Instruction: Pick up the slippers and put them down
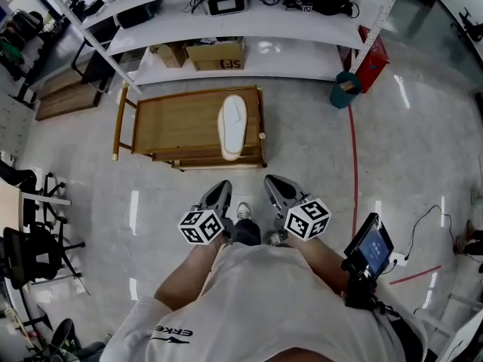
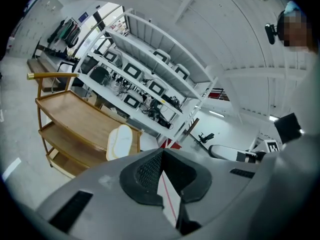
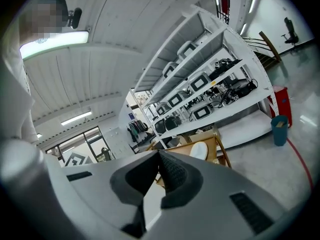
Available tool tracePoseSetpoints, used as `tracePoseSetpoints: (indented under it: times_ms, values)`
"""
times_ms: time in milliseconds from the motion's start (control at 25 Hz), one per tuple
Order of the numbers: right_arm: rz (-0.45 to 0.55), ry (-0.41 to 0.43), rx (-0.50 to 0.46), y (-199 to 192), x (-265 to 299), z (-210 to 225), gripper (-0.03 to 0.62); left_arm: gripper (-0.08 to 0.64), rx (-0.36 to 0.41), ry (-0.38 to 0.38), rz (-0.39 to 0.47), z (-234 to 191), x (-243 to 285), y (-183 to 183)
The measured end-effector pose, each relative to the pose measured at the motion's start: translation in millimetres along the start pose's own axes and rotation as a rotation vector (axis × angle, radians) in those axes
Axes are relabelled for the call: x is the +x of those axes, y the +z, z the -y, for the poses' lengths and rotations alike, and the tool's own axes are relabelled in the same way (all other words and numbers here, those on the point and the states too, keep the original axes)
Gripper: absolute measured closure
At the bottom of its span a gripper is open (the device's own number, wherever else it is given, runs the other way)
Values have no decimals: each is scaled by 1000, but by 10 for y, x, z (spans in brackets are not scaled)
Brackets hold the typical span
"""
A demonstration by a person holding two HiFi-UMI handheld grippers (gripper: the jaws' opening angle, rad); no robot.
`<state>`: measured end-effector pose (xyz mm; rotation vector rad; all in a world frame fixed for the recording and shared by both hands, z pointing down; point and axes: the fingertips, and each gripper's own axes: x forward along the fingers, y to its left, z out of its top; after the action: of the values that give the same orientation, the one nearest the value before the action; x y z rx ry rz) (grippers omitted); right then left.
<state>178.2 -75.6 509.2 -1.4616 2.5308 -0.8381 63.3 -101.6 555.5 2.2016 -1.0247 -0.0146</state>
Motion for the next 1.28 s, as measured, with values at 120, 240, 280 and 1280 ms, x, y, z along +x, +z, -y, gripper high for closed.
tracePoseSetpoints:
  times_ms: [120, 240, 280, 1280]
  values:
    - [-17, -27, 0, 63, 180, 122, 588, 557, -11, 2, -28, -175, 190, 61]
    - [-33, -52, 8, 81, 388, 244, 588, 557, -28, 12, -54, -385, 353, 102]
    - [-39, -59, 11, 73, 453, 272, 588, 557, -33, 15, -63, -457, 393, 104]
    - [-229, -173, 102, -477, 1339, 892, 586, 471, -169, 6, -340, -1572, 1208, -594]
